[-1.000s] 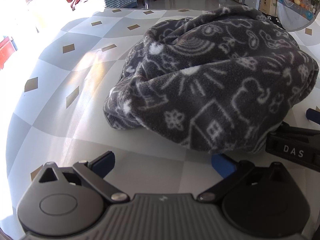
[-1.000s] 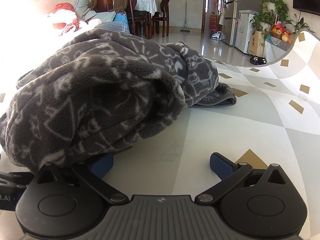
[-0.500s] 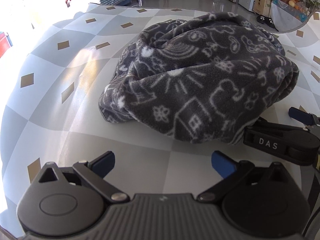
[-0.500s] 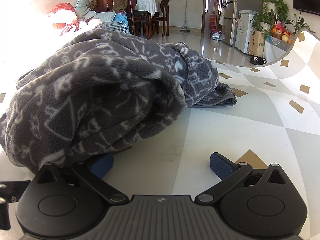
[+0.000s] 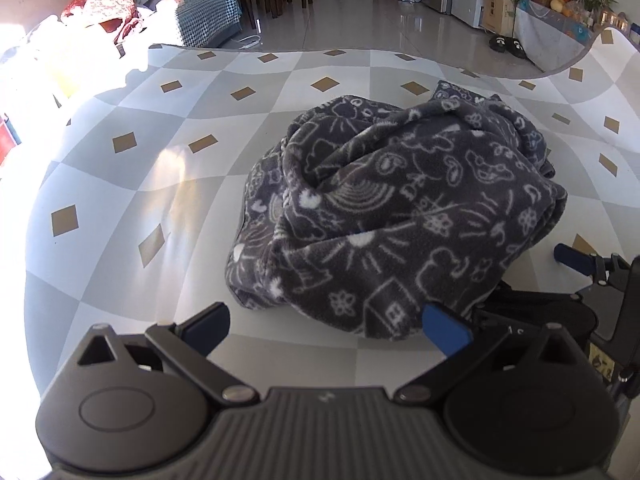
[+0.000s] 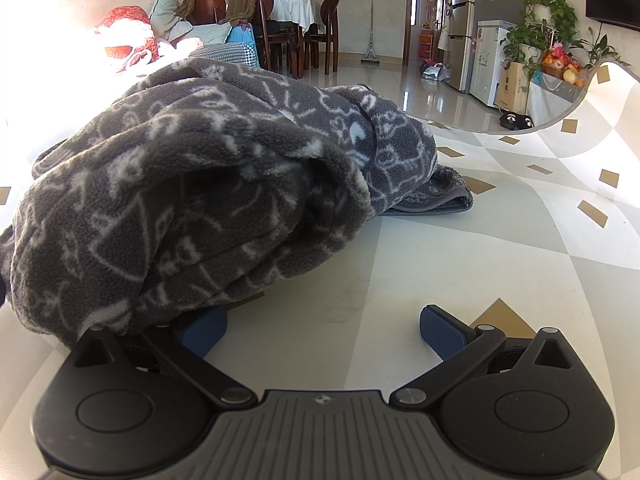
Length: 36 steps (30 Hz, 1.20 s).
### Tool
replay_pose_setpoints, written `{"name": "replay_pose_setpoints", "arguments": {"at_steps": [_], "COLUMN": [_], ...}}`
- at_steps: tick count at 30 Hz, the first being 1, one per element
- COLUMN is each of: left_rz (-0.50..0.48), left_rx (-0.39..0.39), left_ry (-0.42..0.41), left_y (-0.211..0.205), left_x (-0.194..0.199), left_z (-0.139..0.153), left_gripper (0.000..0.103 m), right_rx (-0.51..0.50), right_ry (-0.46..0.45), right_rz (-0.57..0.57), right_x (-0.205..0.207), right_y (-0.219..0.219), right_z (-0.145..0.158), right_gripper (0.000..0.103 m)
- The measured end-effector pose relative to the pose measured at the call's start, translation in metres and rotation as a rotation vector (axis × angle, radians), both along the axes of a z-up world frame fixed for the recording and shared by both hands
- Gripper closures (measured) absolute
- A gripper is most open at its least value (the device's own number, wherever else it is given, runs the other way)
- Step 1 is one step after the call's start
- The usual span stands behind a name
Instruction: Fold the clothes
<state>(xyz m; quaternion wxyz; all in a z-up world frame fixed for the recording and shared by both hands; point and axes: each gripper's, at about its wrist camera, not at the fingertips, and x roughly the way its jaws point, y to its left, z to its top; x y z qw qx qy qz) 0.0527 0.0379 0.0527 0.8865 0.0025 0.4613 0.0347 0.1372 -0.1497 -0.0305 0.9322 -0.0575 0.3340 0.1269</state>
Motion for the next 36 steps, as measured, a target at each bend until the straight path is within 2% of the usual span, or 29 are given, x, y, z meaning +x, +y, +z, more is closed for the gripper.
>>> {"name": "replay_pose_setpoints", "arguments": {"at_steps": [4, 12, 25, 30, 33, 36], "left_rz": [0.034, 0.097, 0.13, 0.14, 0.158, 0.182], "left_rx": [-0.054, -0.093, -0.084, -0.091, -0.091, -0.096], "left_ry": [-0.015, 0.005, 0.035, 0.041, 0.037, 0.036], "left_y": [0.01, 0.017, 0.02, 0.023, 0.027, 0.032], "left_x": [0.012, 0.025, 0.031, 0.034, 0.036, 0.037], "left_z": [-0.001, -0.005, -0.013, -0.015, -0.014, -0.013], "left_gripper": [0.0, 0.0, 0.0, 0.0, 0.0, 0.0], "right_rx": [0.0, 0.0, 0.0, -0.014, -0.038, -0.054], "right_ry": [0.0, 0.0, 0.003, 0.051, 0.12, 0.18], "right_rz": [0.0, 0.0, 0.0, 0.035, 0.074, 0.07], "right_x": [0.0, 0.0, -0.001, -0.006, -0.003, -0.002], "right_y": [0.0, 0.0, 0.0, -0.005, -0.007, -0.011], "right_z": [0.0, 0.0, 0.001, 0.006, 0.012, 0.019], "right_gripper": [0.0, 0.0, 0.0, 0.0, 0.0, 0.006]}}
